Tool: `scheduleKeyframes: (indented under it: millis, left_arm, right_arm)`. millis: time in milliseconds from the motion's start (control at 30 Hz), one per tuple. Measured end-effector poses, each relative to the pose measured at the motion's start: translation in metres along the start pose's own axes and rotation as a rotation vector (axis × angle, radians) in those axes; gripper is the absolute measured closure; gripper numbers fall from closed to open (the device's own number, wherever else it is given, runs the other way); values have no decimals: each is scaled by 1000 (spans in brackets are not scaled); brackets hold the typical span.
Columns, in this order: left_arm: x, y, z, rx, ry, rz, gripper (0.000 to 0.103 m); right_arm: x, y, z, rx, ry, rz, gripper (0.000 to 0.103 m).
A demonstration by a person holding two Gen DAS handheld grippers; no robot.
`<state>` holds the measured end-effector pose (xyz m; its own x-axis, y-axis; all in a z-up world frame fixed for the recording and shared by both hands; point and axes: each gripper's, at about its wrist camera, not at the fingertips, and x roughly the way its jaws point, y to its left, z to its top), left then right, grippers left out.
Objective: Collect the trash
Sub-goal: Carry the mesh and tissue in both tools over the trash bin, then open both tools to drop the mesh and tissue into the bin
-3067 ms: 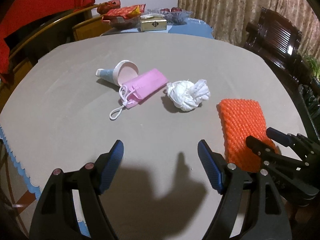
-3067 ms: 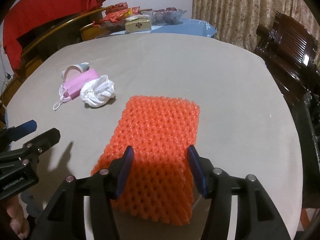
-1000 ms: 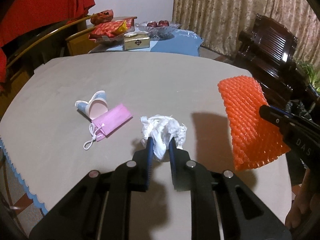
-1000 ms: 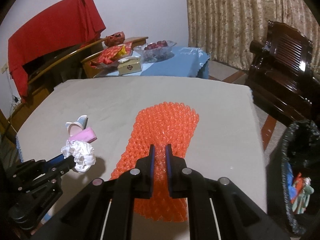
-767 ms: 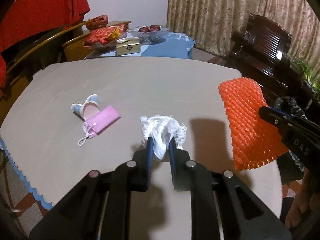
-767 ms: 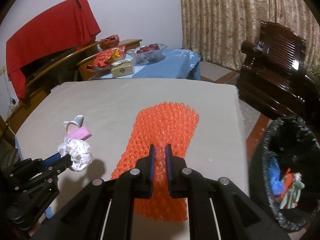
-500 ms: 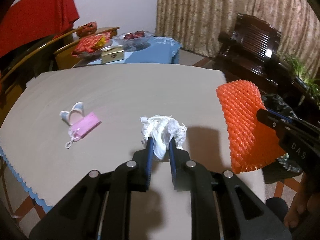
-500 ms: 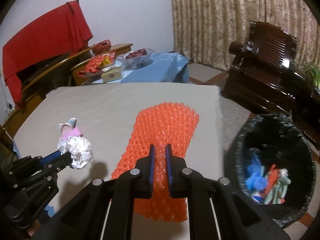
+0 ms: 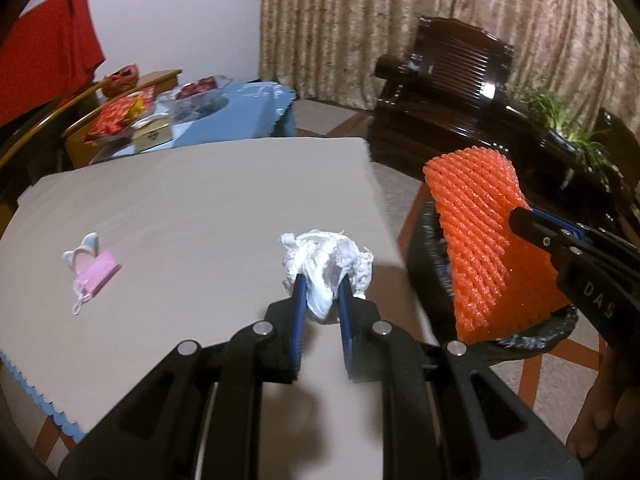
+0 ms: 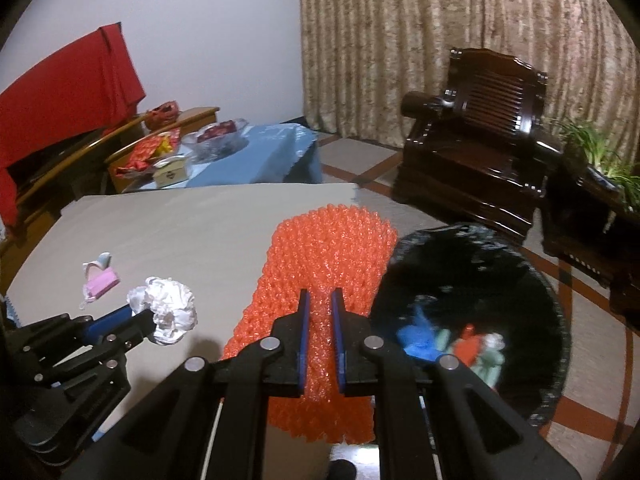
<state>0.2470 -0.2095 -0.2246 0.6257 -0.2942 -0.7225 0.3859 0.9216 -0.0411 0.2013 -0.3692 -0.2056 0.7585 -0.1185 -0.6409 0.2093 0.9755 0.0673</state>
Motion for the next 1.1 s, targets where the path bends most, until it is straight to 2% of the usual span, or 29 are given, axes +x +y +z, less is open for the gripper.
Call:
scheduleKeyframes:
  millis: [367, 633, 1100]
  left_arm:
    - [22, -77, 6, 51, 30, -60, 88]
    - [47, -120, 12, 85, 54, -87, 88]
    - [97, -171, 11, 110, 108, -123, 88]
  right_arm:
    - [0, -81, -11, 71, 13, -78, 93]
    - [16, -134, -19, 119, 43, -115, 93]
    - [54, -183, -33, 159, 99, -143, 93]
